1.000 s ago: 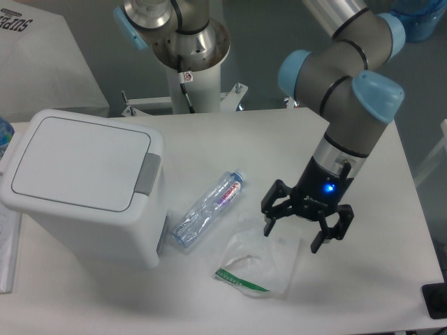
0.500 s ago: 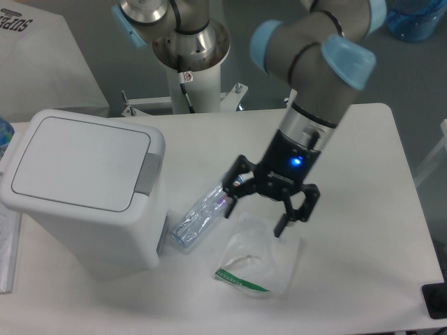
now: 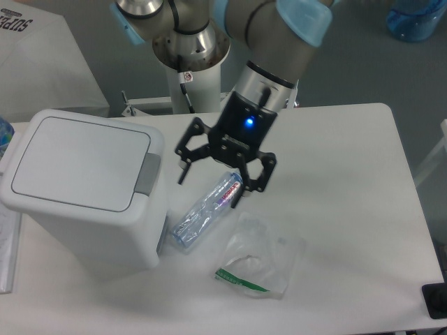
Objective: Open the trash can
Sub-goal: 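Move the open gripper over the water bottle toward the trash can lid, then press the gripper finger against the trash can lid edge to flip it open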
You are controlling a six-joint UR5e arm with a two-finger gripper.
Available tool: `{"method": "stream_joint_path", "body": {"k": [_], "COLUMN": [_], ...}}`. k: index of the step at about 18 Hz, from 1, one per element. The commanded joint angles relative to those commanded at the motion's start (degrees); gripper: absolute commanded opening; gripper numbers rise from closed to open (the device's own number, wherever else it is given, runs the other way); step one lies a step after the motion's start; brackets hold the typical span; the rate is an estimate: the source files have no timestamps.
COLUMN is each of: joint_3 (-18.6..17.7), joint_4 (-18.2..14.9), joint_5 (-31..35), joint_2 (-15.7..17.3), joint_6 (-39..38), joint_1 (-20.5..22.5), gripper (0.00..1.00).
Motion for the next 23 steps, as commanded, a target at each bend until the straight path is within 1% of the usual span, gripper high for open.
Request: {"method": "stream_joint_path", "body": {"k": [2,8,23], "joint_3": [-0.09,-0.09,-1.15], "joint_4": [0.00,0.00,0.00], "joint_5": [0.09,0.26,0.61], "joint_2": [-0.26,-0.97,-1.06], "joint_6": [0.00,0.18,0.09], "joint_1": [-0.61,-0.62,-0.62], "gripper": [1.00,1.00,1.00]}}
